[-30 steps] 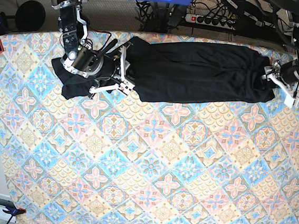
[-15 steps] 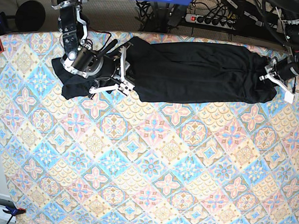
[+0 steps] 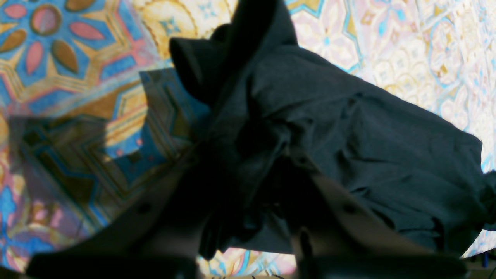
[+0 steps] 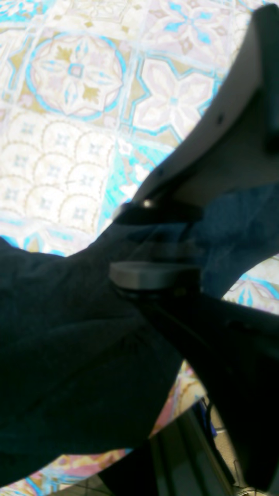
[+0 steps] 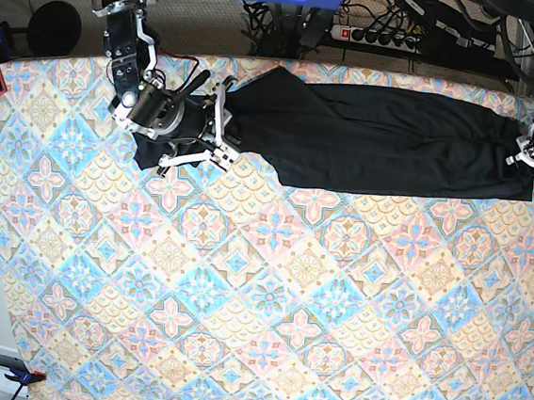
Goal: Layout the t-shirt on the table in an organized manner, then fold the t-shirt properly
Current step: 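Fold the shirt end with the left gripper toward the right gripper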
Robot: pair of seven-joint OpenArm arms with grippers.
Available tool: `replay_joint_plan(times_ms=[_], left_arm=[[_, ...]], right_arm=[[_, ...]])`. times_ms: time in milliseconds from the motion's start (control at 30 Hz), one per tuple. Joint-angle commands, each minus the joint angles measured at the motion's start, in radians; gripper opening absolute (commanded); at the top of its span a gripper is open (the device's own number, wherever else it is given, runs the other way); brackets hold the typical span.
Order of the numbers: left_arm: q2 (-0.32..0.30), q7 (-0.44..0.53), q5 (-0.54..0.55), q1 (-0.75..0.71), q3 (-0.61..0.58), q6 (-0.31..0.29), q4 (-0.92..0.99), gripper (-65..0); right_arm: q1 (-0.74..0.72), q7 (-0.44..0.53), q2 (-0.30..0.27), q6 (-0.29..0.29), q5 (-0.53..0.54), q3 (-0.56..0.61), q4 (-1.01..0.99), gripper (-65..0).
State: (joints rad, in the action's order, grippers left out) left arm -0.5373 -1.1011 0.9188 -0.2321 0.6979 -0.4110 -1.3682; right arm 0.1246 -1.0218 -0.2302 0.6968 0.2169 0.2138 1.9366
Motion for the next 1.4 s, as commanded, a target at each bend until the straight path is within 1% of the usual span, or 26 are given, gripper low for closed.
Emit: replay_joint_plan(times_ms=[0,167,367,433,533,600,667,733,867,967,1067,1233,1300,1367], left_arm=[[-0.02,-0.011,0.038,0.003,0.006,-0.009,-0.04,-65.0],[0.061,-0.072,0.079,-0.028,0.006,-0.009,-0.198,-65.0],[0.222,-0.164,0.082,-0.026,0.004,-0.007,-0.414,-65.0],[0.273,-0.173,0.078,-0.025,-0.002,-0.006,-0.451,-65.0],[0.314,-0.167,0.073,-0.02,-0.065,-0.004,-0.455,-65.0],[0.348,-0.165,0.072,-0.008,-0.109,-0.004,-0.454,-65.0],[0.397,-0.165,0.039,0.0,-0.12,-0.002,-0.454,-65.0],[0.448,-0.165,-0.016,0.02,-0.122,-0.002,-0.452,-65.0],[0.523,-0.165,-0.094,0.027,-0.145,-0.002,-0.452,-65.0],[0.541,-0.153,-0.128,0.027,-0.22,-0.002,-0.452,-65.0],[0.553,-0.075,-0.159,0.021,-0.278,-0.002,-0.451,-65.0],[0.563,-0.067,-0.155,0.026,-0.332,-0.002,-0.36,-64.7],[0.563,-0.067,-0.151,0.026,-0.332,-0.002,-0.343,-61.9],[0.561,-0.075,-0.14,0.018,-0.332,-0.002,-0.362,-56.9]], right_arm=[[-0.009,0.019,-0.002,0.001,0.011,-0.007,0.021,-49.2],[-0.012,0.021,-0.004,0.001,0.011,-0.03,0.021,-49.2],[-0.012,0.021,-0.005,0.001,0.011,-0.037,0.022,-49.2],[-0.012,0.021,-0.005,0.001,0.011,-0.038,0.022,-49.2],[-0.013,0.021,-0.005,0.001,0.011,-0.04,0.022,-49.2],[-0.01,0.021,-0.005,0.001,0.011,-0.063,0.024,-49.2],[-0.007,0.021,-0.005,0.001,0.011,-0.089,0.024,-49.2],[-0.007,0.021,-0.005,0.001,0.011,-0.101,0.024,-49.2],[-0.007,0.021,-0.005,0.001,0.011,-0.1,0.024,-49.2],[-0.007,0.021,-0.005,0.001,0.011,-0.1,0.024,-49.2],[-0.007,0.021,-0.005,0.001,0.011,-0.1,0.024,-49.2],[-0.01,0.021,-0.005,0.001,0.011,-0.1,0.024,-49.2],[-0.012,0.021,-0.005,0.001,0.011,-0.1,0.024,-49.2],[-0.013,0.021,-0.005,0.001,0.011,-0.1,0.024,-49.2]])
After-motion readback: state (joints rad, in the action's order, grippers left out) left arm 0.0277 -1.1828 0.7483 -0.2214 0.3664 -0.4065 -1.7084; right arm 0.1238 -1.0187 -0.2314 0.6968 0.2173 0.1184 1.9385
